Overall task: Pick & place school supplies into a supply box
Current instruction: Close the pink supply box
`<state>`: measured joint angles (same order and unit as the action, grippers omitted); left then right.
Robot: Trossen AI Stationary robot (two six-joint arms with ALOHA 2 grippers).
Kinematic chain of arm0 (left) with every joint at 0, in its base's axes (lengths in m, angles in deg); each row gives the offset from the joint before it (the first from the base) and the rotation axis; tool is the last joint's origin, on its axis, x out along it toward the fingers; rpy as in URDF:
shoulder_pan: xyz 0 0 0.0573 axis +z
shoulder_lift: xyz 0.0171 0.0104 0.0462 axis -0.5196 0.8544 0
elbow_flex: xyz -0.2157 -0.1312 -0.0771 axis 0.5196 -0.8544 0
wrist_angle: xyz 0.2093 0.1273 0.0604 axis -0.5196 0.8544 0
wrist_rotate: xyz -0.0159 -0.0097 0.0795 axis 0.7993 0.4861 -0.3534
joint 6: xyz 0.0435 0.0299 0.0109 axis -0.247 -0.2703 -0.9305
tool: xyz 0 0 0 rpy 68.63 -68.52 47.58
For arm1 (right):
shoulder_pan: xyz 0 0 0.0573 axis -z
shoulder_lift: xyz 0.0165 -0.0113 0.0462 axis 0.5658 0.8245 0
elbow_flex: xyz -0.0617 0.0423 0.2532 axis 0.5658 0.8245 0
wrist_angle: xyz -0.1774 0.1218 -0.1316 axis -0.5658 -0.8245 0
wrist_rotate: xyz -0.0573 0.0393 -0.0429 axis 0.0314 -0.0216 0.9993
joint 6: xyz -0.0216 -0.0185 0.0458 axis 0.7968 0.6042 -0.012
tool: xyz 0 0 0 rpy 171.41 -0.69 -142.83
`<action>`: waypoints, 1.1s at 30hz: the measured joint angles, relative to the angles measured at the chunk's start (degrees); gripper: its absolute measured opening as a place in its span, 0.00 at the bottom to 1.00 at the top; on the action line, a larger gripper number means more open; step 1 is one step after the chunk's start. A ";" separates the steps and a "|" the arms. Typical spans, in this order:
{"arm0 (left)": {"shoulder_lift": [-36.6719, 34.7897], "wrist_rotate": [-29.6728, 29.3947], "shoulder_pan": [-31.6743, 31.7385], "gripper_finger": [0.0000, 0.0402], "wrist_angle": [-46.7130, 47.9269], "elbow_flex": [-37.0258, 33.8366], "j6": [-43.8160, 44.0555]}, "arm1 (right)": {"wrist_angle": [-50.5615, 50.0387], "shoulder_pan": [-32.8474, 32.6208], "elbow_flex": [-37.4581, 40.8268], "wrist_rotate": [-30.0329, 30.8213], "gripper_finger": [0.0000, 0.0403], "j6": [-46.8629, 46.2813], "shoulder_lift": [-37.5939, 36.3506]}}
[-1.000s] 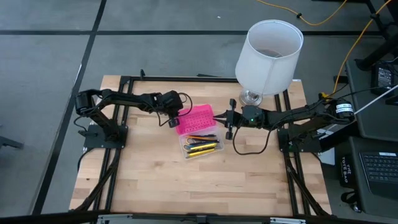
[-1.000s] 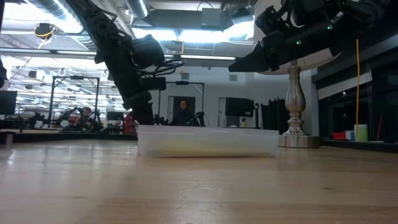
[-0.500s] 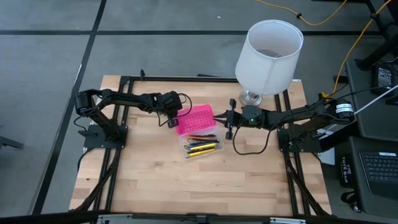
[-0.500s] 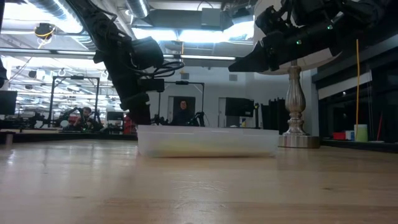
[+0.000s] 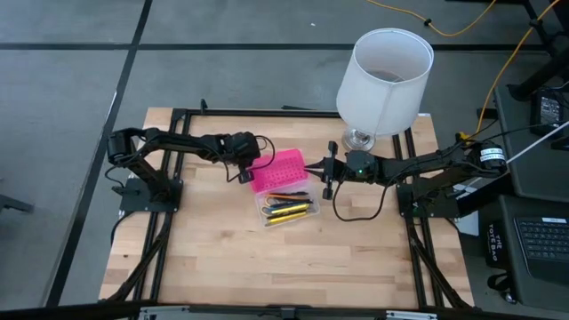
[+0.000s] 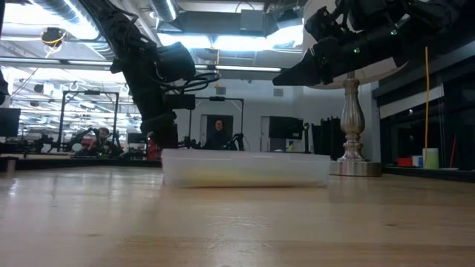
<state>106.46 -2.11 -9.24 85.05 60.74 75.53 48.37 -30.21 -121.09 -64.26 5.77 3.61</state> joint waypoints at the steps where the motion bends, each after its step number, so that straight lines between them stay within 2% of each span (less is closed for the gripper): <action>1: 0.03 -0.81 -0.14 0.01 -0.34 -0.03 -0.35 | 0.00 0.01 -0.01 0.00 0.11 0.01 0.00; 10: 0.13 -6.08 -3.00 0.01 -2.41 -0.12 -2.97 | 0.00 0.02 0.01 0.04 0.11 -0.18 0.00; 14: 0.13 -9.83 -5.21 0.01 -2.82 -0.12 -3.01 | 0.02 1.14 -0.03 0.76 0.11 -5.85 0.00; 21: 0.13 -19.35 -9.99 0.01 -6.15 -0.12 -6.59 | -0.46 4.57 -0.05 0.10 0.11 -10.81 0.00; 29: 0.13 -31.34 -15.27 0.01 -10.86 -0.12 -11.99 | -3.26 4.70 -0.09 0.08 0.11 -12.32 0.00; 33: 0.13 -35.39 -17.45 0.01 -12.78 -0.12 -15.32 | -6.25 4.68 -0.09 1.45 0.11 -13.62 0.00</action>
<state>106.59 -37.49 -26.70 72.28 60.63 60.21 42.12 -25.53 -121.18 -62.82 -7.85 3.61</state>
